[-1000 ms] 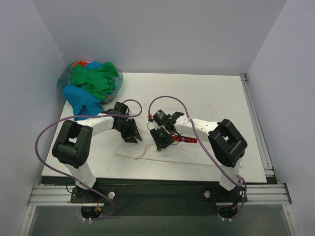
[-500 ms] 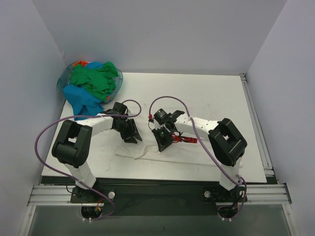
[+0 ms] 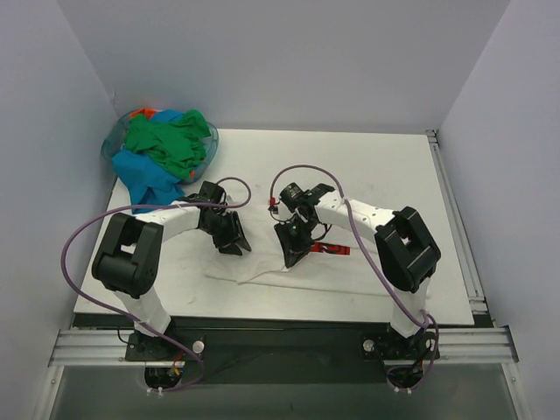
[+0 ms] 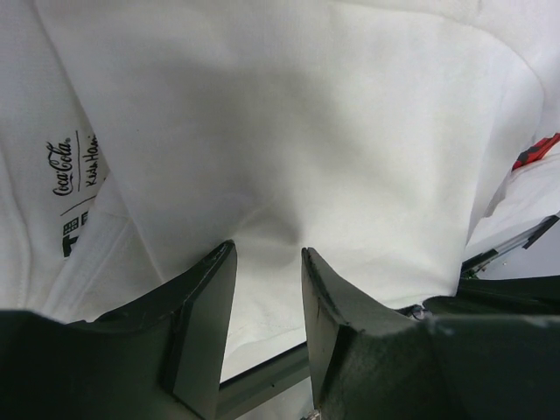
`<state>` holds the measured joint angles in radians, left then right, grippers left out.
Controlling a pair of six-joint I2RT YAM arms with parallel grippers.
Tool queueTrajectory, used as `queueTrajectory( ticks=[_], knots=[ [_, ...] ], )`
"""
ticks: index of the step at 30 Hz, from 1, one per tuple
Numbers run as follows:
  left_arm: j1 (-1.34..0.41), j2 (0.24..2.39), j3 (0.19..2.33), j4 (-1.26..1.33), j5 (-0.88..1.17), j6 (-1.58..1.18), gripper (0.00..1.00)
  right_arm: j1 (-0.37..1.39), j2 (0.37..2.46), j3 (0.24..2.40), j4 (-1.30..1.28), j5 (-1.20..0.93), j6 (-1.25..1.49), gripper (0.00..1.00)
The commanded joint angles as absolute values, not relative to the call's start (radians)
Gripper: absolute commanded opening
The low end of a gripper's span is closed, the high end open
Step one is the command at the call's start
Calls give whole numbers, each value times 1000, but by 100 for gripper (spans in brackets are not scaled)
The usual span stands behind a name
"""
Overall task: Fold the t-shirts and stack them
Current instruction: Fold the other side of the tshirt into a rectangle
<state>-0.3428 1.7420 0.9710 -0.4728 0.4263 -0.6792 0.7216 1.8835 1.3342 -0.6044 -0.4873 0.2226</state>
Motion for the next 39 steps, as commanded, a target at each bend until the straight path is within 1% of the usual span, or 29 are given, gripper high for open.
queueTrajectory(
  ticks=[1, 3, 5, 10, 16, 21, 24, 28, 33, 39],
  knots=[
    [-330, 1761, 1002, -529, 356, -624, 47, 724, 1902, 1339, -712, -497, 198, 13],
    [-330, 1763, 1008, -540, 351, -617, 47, 721, 1898, 1333, -719, -477, 198, 14],
    [-330, 1764, 1020, -546, 344, -609, 47, 715, 1893, 1328, -722, -471, 198, 21],
    [-330, 1760, 1055, -572, 327, -594, 48, 695, 1858, 1336, -735, -443, 196, 34],
    [-342, 1738, 1124, -571, 345, -595, 51, 624, 1795, 1347, -752, -428, 201, 36],
    [-348, 1707, 1198, -603, 348, -609, 52, 517, 1763, 1364, -753, -397, 189, 38],
    [-347, 1661, 1241, -629, 328, -629, 52, 454, 1773, 1381, -750, -353, 169, 38],
    [-345, 1663, 1276, -650, 316, -640, 53, 393, 1813, 1400, -735, -290, 138, 39],
    [-360, 1735, 1266, -620, 367, -649, 53, 321, 1855, 1384, -683, -247, 129, 39],
    [-370, 1905, 1296, -603, 397, -615, 53, 247, 1908, 1341, -657, -247, 129, 39]
  ],
)
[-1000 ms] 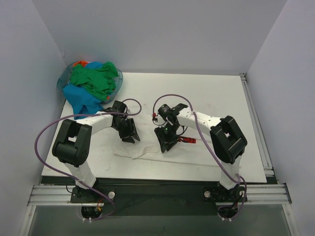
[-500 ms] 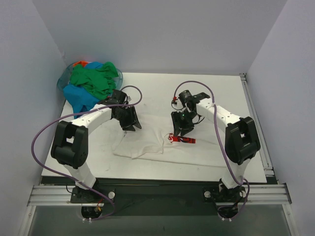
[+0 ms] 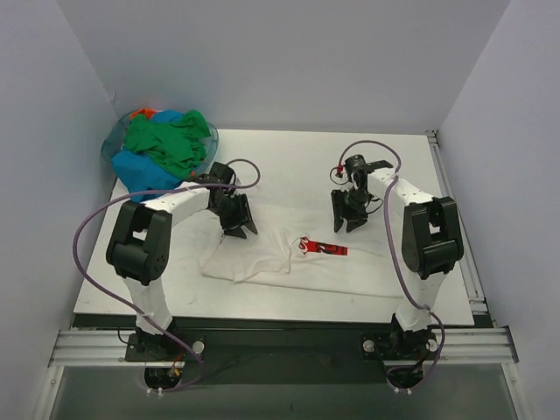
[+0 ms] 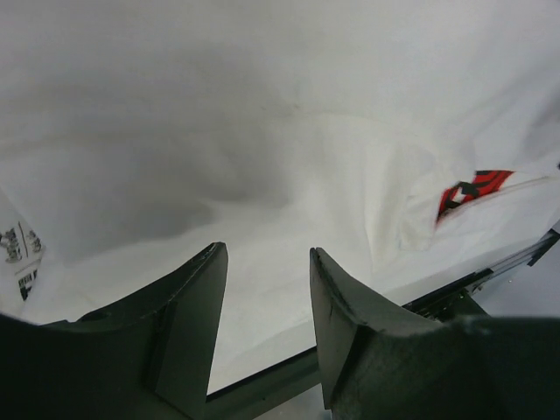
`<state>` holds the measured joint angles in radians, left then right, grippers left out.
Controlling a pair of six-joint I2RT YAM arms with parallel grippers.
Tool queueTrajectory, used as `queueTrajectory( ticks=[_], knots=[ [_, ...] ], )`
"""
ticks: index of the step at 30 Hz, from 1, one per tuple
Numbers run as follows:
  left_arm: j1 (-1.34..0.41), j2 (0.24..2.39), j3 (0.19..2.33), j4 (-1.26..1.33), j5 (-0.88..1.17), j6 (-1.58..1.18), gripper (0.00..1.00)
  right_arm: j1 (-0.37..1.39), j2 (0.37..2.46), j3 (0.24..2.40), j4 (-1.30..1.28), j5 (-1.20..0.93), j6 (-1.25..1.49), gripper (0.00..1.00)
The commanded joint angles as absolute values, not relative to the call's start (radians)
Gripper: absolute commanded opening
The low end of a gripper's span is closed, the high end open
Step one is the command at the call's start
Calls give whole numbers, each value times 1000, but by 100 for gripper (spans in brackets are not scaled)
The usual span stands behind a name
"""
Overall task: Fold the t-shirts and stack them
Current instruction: Fold the other side of the tshirt into a rectangle, then rotate the tshirt 90 degrees
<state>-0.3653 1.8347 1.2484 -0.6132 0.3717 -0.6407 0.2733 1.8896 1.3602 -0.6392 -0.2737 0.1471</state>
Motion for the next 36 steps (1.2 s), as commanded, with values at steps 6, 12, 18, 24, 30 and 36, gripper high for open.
queueTrajectory(
  ticks=[6, 12, 18, 24, 30, 36],
  knots=[
    [-370, 2061, 1391, -649, 377, -549, 53, 216, 1936, 1289, -655, -244, 146, 39],
    [-357, 2213, 1600, -730, 362, -494, 53, 209, 1928, 1252, -657, -255, 198, 39],
    [-328, 2363, 1857, -822, 354, -463, 53, 210, 1911, 1223, -661, -313, 264, 39],
    [-318, 2511, 2103, -890, 356, -466, 53, 212, 1872, 1218, -667, -362, 327, 40],
    [-330, 2537, 2295, -879, 393, -514, 52, 203, 1804, 1278, -716, -327, 310, 40],
    [-336, 2398, 2217, -844, 393, -545, 52, 186, 1801, 1250, -735, -290, 278, 40]
  ],
)
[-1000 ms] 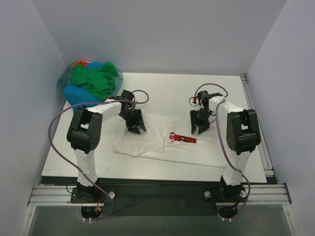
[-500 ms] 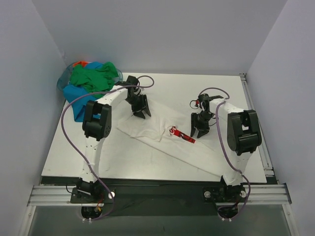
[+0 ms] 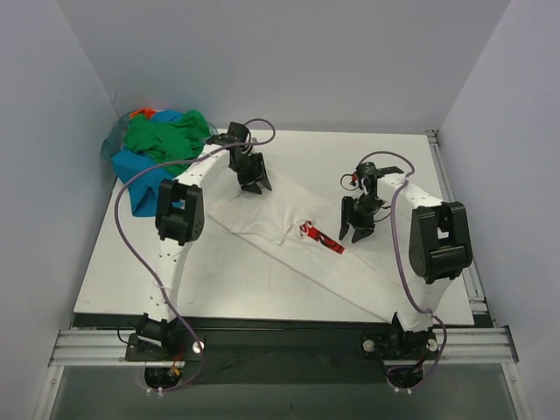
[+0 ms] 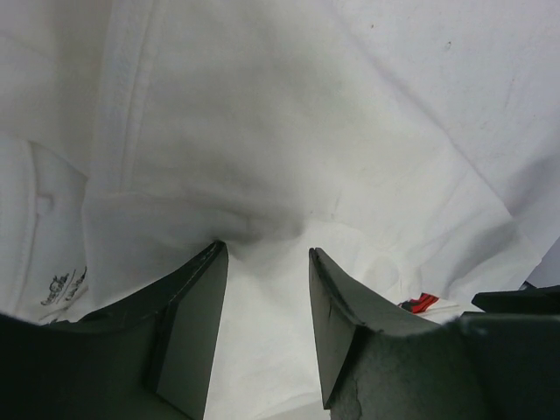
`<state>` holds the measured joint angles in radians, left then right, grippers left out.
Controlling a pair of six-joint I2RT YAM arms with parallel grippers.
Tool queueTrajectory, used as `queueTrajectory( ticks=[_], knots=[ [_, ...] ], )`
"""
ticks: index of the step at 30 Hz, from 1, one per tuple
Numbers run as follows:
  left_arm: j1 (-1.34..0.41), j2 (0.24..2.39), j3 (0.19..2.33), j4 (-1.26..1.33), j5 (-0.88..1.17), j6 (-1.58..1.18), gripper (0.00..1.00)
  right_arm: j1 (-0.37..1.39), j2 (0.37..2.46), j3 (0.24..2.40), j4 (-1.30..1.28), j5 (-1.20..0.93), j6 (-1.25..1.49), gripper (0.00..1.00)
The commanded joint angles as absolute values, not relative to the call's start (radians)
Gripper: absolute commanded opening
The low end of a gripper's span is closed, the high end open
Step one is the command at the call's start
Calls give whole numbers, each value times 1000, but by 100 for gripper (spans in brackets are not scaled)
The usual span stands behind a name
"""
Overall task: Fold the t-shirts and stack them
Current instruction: Rotate the tshirt 90 degrees
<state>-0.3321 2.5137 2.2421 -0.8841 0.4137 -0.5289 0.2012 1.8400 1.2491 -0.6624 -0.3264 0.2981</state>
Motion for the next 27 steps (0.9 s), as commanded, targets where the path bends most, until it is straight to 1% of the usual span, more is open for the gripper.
queueTrajectory(
  ticks=[1, 2, 4, 5, 9, 13, 15, 18, 23, 27],
  knots=[
    [-337, 2372, 2185, -827, 391, -548, 52, 183, 1799, 1230, -735, -284, 278, 40],
    [-341, 2317, 2099, -815, 391, -551, 52, 181, 1801, 1223, -733, -279, 276, 40],
    [-344, 2263, 2002, -764, 397, -566, 52, 172, 1801, 1201, -732, -256, 275, 40],
    [-345, 2219, 1911, -744, 416, -572, 52, 169, 1805, 1192, -730, -249, 278, 40],
    [-345, 2174, 1708, -643, 495, -612, 52, 152, 1833, 1161, -709, -239, 298, 40],
    [-350, 2195, 1618, -589, 526, -626, 52, 152, 1867, 1132, -693, -273, 319, 40],
    [-348, 2226, 1621, -588, 526, -614, 52, 153, 1878, 1108, -683, -302, 325, 40],
    [-331, 2308, 1699, -621, 519, -578, 52, 163, 1873, 1075, -666, -336, 348, 40],
    [-288, 2446, 1940, -725, 499, -546, 52, 198, 1873, 1060, -644, -399, 396, 40],
    [-265, 2531, 2104, -790, 482, -538, 52, 268, 1893, 1094, -640, -423, 451, 40]
  ],
)
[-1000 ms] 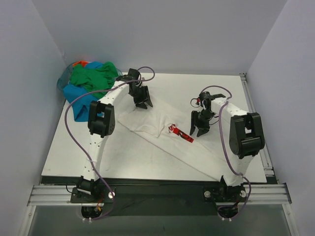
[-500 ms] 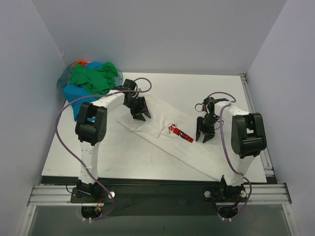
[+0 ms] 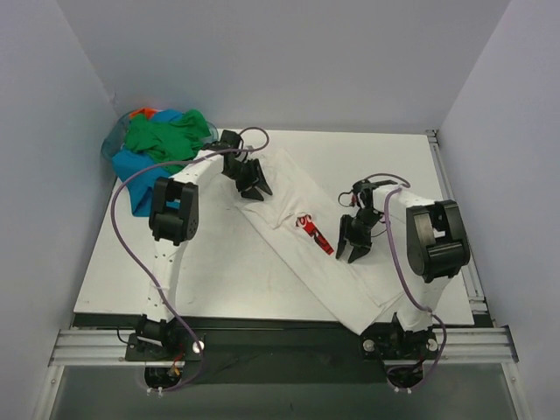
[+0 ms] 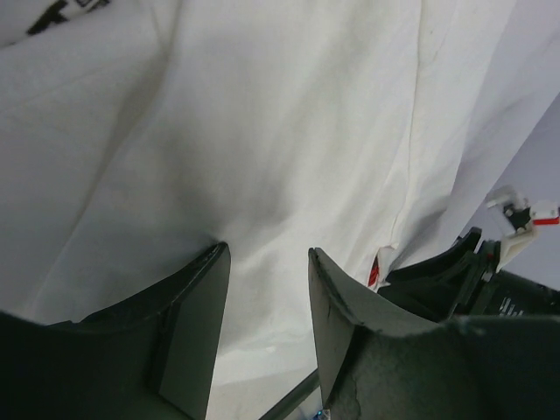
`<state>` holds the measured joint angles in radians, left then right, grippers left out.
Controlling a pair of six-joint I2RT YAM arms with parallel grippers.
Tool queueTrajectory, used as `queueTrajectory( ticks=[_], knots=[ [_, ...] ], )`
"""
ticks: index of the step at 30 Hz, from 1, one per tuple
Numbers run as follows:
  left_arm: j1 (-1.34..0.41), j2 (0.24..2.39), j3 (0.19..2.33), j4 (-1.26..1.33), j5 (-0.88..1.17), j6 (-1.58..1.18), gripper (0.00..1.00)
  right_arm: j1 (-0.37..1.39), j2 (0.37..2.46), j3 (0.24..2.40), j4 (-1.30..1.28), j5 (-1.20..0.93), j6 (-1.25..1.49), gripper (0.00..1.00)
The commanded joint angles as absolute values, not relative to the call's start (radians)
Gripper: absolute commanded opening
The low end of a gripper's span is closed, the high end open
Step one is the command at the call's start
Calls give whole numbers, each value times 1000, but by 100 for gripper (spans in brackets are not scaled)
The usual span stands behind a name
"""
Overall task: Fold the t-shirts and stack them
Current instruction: Rotate the tshirt 90 degrees
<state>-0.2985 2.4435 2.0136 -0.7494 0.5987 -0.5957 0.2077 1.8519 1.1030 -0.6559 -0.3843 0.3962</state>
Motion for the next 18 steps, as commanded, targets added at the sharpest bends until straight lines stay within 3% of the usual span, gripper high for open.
queueTrajectory(
  ticks=[1, 10, 18],
  knots=[
    [-262, 2549, 2133, -798, 480, -541, 52, 282, 1899, 1113, -640, -428, 462, 40],
    [-248, 2694, 2330, -646, 541, -620, 52, 394, 1927, 1235, -644, -474, 549, 40],
    [-276, 2623, 2372, -476, 581, -698, 52, 388, 1798, 1224, -681, -422, 439, 40]
  ],
)
